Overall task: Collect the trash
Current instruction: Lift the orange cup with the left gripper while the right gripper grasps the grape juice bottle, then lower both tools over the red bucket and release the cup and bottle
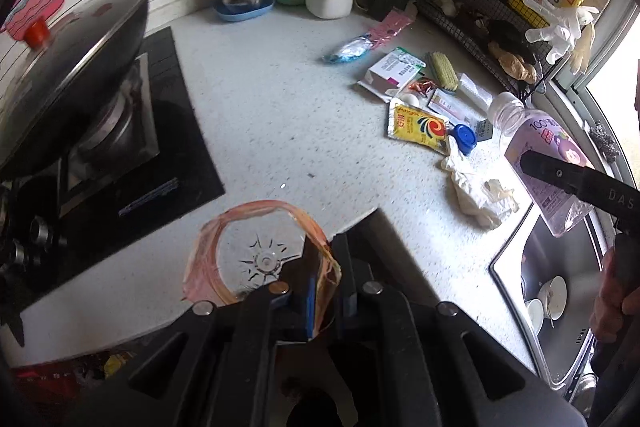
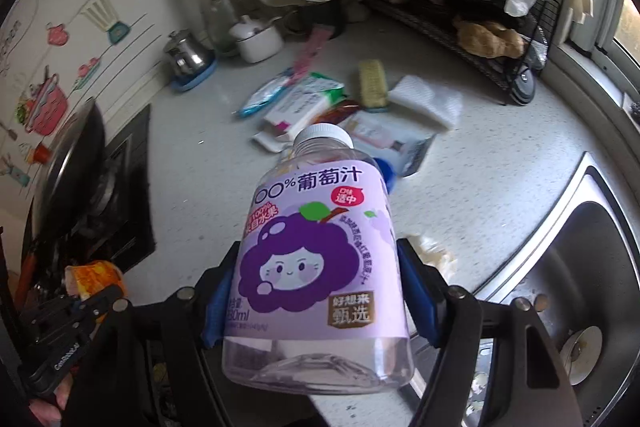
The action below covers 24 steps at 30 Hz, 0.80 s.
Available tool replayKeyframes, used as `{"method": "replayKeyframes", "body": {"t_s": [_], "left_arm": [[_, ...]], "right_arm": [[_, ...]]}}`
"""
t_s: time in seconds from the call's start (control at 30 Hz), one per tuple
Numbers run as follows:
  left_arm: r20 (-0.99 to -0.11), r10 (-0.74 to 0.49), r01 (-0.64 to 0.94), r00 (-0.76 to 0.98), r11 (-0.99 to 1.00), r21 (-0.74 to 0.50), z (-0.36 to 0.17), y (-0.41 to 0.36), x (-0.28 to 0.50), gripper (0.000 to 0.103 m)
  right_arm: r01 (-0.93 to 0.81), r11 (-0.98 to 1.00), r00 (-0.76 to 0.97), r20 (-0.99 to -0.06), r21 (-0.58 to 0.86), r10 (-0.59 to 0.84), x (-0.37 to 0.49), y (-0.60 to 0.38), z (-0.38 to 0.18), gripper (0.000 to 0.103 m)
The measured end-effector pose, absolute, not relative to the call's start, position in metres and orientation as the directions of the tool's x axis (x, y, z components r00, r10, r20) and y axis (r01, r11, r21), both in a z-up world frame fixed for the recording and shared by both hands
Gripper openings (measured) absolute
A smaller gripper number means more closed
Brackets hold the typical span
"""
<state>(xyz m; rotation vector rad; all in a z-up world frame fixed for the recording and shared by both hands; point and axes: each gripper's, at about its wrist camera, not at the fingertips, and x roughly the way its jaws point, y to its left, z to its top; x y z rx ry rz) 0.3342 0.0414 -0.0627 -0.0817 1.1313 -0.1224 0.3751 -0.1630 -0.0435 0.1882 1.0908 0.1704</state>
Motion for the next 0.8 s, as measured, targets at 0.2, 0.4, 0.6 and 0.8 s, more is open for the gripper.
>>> {"method": "replayKeyframes", "body": {"t_s": [0.2, 0.4, 0.6, 0.8], "left_arm": [[-0.908, -0.1, -0.034, 0.406, 0.992, -0.124, -0.074, 0.097, 0.261, 0.006], [-0.942, -0.076, -0.099, 0.326, 0.989, -0.113, -0.141, 0.139, 0.198, 0.006], [-0.968, -0.094, -0.13, 0.235, 0.983, -0.127, -0.262, 0.158, 0.165, 0.006], [-0.973, -0.128, -0.177, 0.191, 0.971, -0.162, -0.387, 0.17, 0.16, 0.006]], "right_arm": [[-0.226, 0.937, 0.388, -0.858, 0.265, 0.336, 0.323, -0.075, -0.054, 0.07], [-0.357, 0.898, 0.289, -0.884, 0.257, 0.367, 0.266, -0.004, -0.106, 0.07], [-0.425, 0.873, 0.199, -0.917, 0.237, 0.346, 0.225, 0.041, -0.202, 0.07], [-0.461, 0.863, 0.124, -0.948, 0.207, 0.294, 0.209, 0.057, -0.314, 0.07]]}}
